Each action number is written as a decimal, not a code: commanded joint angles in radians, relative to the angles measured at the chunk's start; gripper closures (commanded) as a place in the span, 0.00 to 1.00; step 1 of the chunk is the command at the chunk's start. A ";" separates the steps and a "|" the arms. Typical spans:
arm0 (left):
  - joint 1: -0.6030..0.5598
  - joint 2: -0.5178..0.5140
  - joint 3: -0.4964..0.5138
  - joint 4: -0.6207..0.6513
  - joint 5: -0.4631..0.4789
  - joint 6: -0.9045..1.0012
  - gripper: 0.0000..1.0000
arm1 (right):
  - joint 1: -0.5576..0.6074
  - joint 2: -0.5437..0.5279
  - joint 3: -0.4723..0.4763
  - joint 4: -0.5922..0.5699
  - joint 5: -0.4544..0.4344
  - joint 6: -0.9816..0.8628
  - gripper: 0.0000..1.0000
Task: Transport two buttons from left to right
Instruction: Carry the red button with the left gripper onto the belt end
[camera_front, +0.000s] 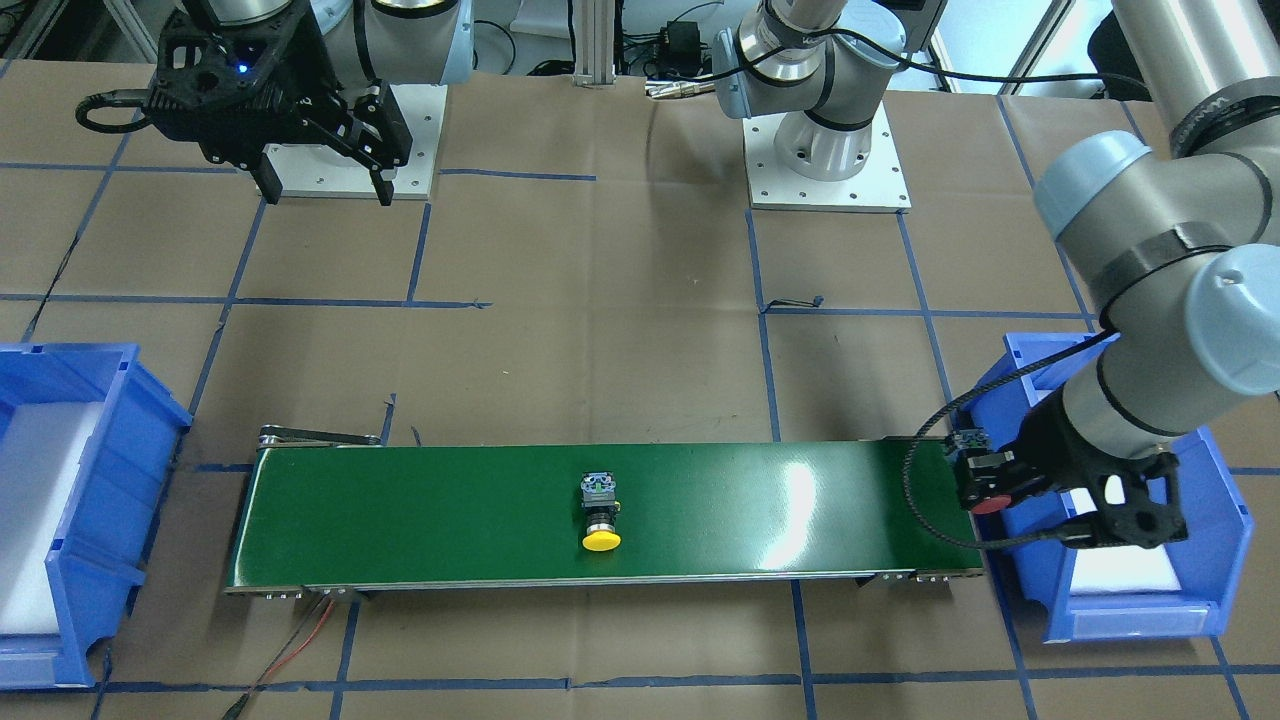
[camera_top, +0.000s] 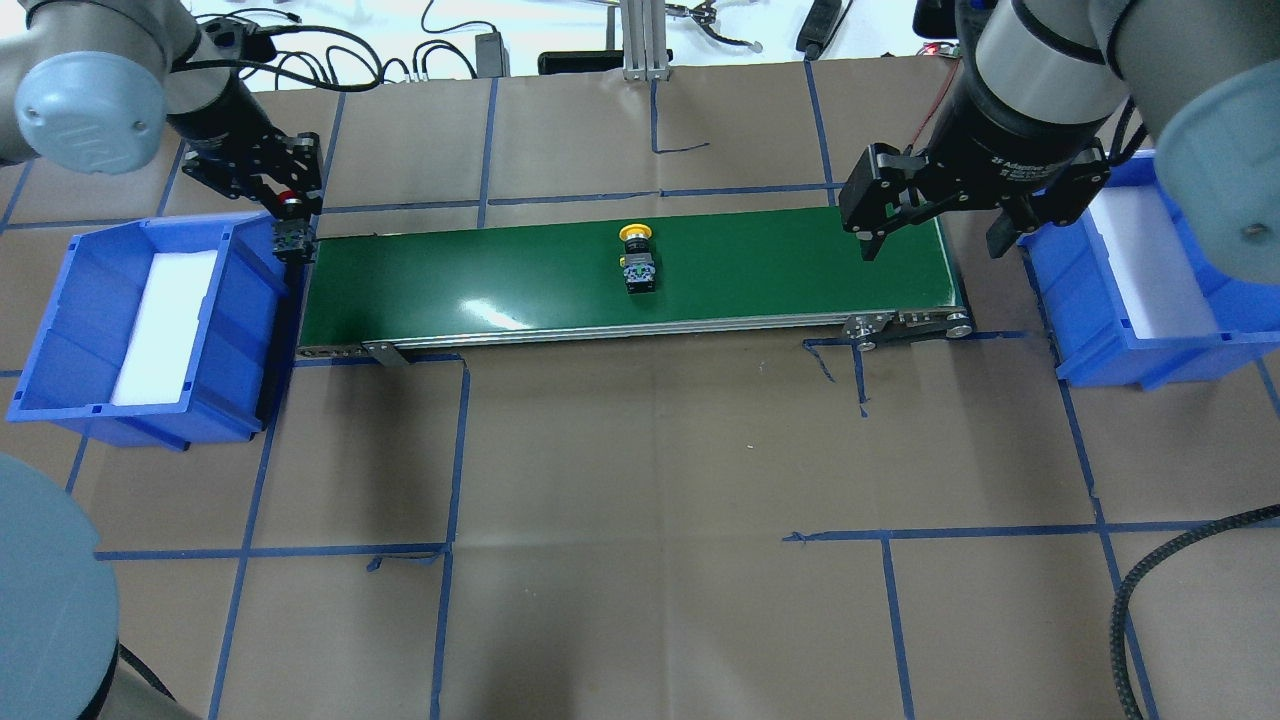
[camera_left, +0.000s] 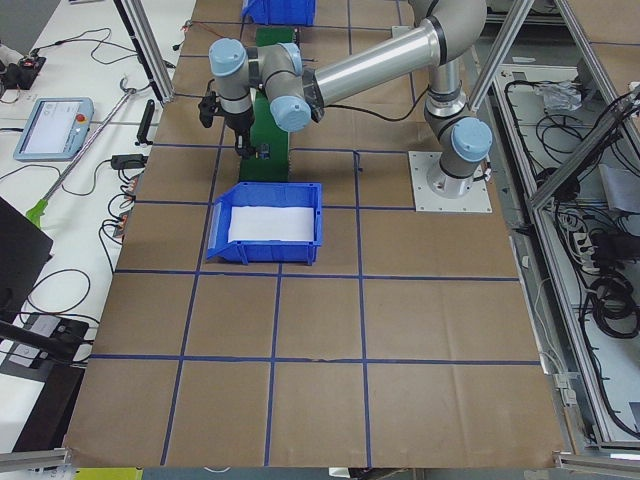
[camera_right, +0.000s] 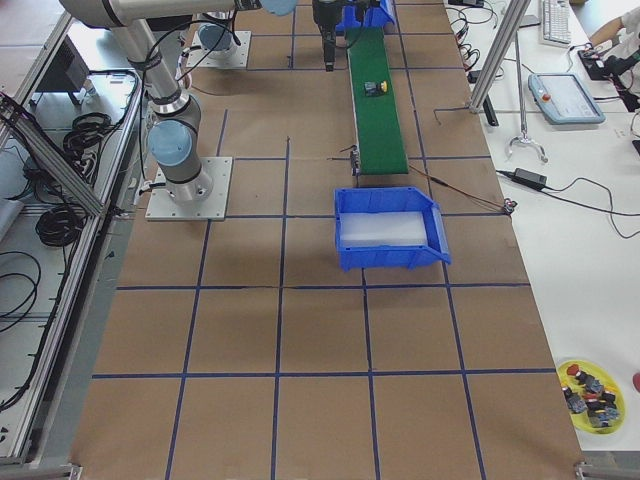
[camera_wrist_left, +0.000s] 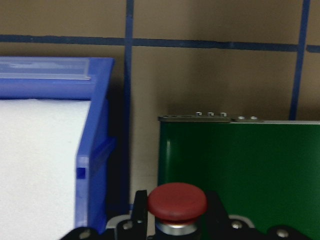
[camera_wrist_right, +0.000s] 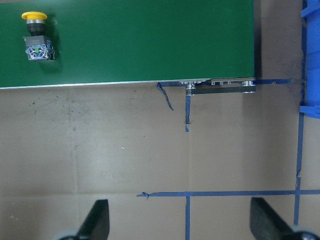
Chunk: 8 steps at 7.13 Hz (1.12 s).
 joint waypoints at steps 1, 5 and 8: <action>-0.039 -0.013 -0.015 0.008 -0.001 -0.038 0.98 | 0.000 0.001 0.001 0.003 -0.004 -0.002 0.00; -0.028 -0.045 -0.134 0.139 0.001 -0.003 0.98 | 0.001 0.001 0.003 0.007 -0.006 -0.002 0.00; -0.027 -0.050 -0.203 0.275 0.006 0.006 0.95 | 0.001 0.001 0.003 0.006 -0.006 -0.003 0.00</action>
